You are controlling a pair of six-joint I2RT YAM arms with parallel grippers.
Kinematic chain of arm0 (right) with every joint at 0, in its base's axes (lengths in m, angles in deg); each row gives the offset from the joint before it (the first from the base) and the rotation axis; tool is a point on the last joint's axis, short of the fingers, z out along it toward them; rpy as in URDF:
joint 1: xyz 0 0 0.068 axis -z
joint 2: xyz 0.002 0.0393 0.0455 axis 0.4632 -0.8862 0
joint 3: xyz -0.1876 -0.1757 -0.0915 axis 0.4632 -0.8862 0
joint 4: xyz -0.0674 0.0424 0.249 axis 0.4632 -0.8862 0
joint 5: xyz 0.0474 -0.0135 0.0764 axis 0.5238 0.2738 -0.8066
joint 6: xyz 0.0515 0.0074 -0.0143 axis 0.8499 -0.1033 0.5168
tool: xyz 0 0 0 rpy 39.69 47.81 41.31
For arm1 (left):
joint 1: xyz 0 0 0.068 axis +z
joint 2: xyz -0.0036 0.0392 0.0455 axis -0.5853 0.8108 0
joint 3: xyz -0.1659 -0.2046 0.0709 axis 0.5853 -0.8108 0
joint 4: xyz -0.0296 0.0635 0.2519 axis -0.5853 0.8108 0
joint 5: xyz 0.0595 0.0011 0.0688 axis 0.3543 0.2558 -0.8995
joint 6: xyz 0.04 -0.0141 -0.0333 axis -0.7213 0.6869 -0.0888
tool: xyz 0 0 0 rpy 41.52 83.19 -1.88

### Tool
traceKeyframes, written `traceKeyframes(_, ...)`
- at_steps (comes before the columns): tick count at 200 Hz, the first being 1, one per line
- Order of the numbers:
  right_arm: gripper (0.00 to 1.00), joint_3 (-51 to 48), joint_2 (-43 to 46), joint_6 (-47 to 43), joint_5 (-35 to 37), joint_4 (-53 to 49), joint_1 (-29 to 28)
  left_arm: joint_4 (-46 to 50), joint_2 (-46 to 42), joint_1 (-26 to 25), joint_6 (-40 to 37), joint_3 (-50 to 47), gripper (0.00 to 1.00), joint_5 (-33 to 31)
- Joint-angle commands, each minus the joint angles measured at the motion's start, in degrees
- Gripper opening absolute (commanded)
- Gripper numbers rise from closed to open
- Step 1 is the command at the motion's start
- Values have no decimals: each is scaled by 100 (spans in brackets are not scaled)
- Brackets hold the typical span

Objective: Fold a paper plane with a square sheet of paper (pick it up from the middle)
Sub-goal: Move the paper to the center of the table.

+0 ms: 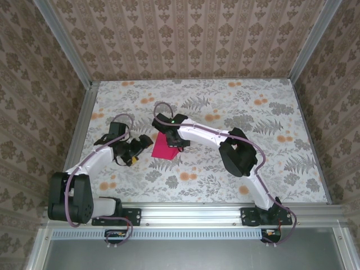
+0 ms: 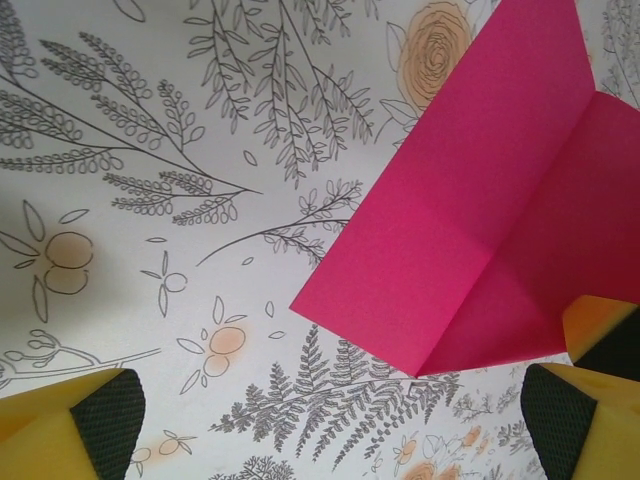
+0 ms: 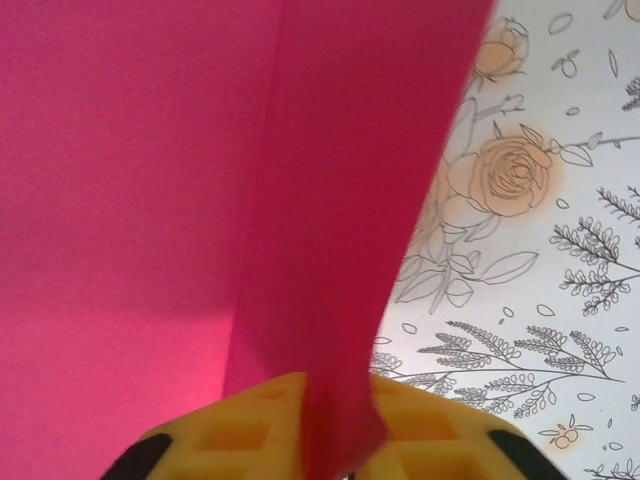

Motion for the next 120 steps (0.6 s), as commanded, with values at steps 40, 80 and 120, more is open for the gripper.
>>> traceKeyframes(40, 12, -1939, 1412, 123, -1024, 1949, 379, -227, 212, -456, -405, 298, 100, 246)
traceKeyframes(80, 13, -3450, 2170, 201, -1940, 3446, 755, -577, 515, -994, -351, 331, 100, 341)
traceKeyframes(120, 16, -4451, 2617, 266, -2470, 4263, 1089, -995, 785, -1487, 2, 257, 100, 475)
